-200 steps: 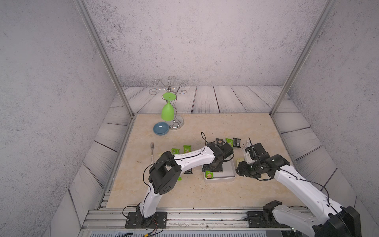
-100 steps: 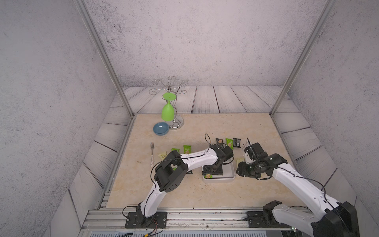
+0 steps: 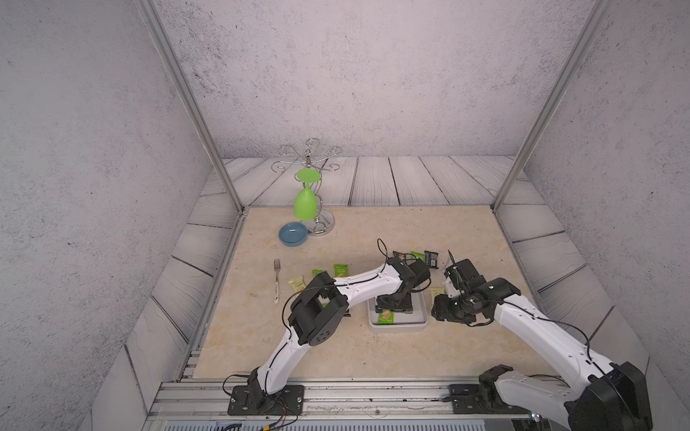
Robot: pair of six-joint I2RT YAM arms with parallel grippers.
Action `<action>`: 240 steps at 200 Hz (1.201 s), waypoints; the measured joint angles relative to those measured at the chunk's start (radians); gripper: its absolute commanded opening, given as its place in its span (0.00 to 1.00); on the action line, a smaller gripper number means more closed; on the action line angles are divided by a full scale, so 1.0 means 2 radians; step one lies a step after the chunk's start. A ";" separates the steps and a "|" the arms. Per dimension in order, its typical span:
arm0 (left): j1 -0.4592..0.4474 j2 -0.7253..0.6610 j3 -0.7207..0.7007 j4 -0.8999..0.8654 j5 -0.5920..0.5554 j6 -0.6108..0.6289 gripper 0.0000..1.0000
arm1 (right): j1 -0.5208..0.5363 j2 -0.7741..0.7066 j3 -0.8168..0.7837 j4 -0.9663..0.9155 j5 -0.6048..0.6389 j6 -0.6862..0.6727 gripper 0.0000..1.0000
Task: Take the cookies out of the storage box
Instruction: Pick up the cookie from the storage box.
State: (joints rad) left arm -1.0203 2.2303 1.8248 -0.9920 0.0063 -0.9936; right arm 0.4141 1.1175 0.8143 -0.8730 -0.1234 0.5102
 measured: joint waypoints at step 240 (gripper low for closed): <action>0.017 -0.003 -0.040 0.025 -0.004 0.050 0.47 | 0.000 0.023 0.012 -0.005 0.008 -0.001 0.56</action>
State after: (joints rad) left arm -0.9863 2.2242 1.7451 -0.9428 -0.0021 -0.8940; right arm 0.4141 1.1629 0.8375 -0.8829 -0.1070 0.5083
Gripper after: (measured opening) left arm 0.484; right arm 0.563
